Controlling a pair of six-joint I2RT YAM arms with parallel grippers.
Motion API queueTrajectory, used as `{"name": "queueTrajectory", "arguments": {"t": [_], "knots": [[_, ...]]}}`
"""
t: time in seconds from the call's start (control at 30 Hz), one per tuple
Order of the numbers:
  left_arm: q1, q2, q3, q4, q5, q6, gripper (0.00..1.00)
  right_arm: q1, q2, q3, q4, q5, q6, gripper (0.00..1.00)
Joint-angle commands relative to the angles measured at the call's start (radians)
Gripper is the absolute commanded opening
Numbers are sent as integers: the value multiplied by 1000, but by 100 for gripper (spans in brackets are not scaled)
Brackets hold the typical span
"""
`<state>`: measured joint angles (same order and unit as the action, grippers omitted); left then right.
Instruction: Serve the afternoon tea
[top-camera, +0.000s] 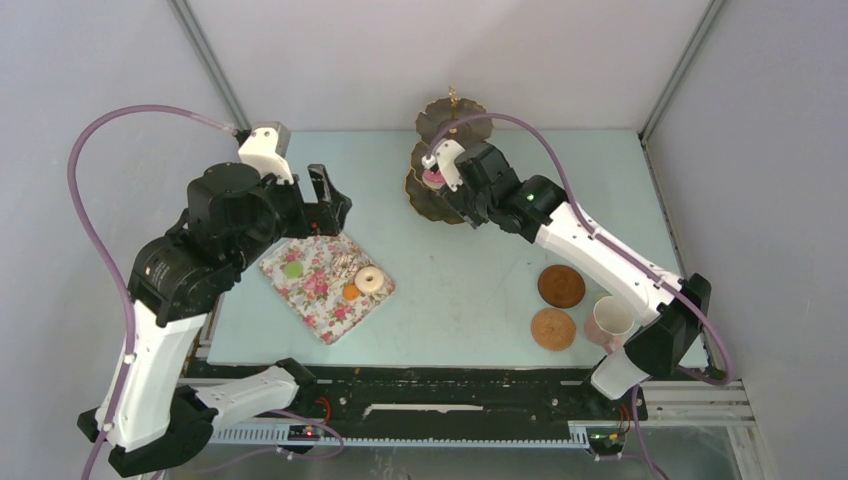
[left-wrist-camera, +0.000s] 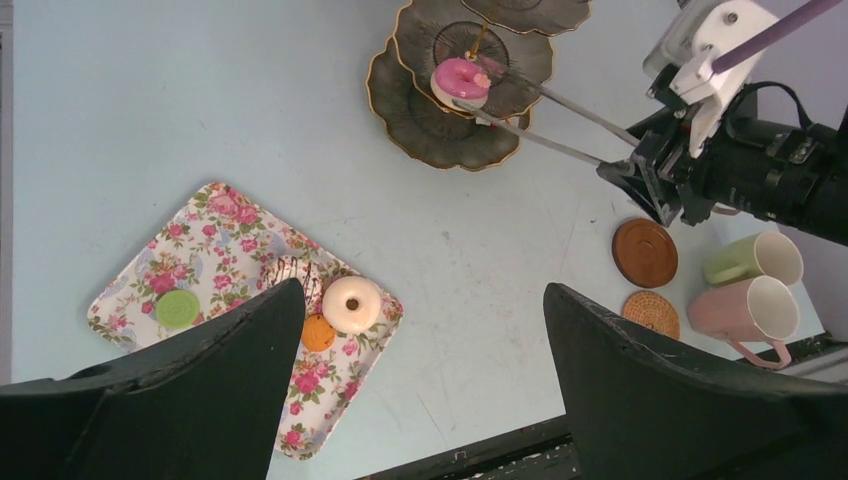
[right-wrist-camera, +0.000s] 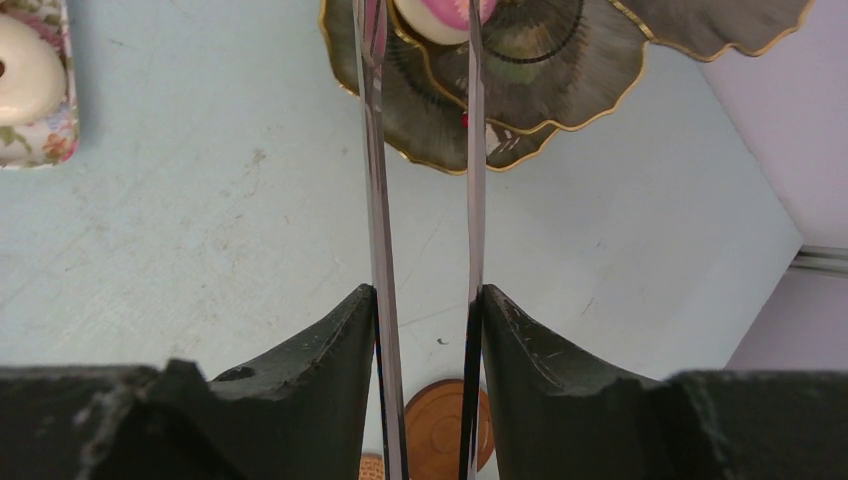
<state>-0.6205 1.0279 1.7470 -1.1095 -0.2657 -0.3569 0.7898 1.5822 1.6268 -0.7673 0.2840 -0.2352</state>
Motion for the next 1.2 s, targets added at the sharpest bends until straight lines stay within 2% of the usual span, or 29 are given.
{"name": "queueTrajectory", "arguments": {"t": [0.0,0.2,0.47,0.67,0.8,1.0,1.17], "knots": [[-11,-2,22,16,8,14,96,38,-55,-11,-3,-18,36,44],[-11,1,27,18,18,-4,96,116,-47,32,-17,-113,177,44],[-11,8,45,12,22,-31,95,161,-21,-31,117,-399,464,42],[-12,0,20,8,41,-46,95,170,-14,-100,134,-468,502,39],[-11,6,32,7,34,-50,93,232,-19,-131,115,-391,389,38],[-11,-10,92,-48,-162,-68,92,386,23,-181,120,-123,204,40],[-11,-54,84,-58,-247,-74,93,468,87,-183,139,50,126,40]]}}
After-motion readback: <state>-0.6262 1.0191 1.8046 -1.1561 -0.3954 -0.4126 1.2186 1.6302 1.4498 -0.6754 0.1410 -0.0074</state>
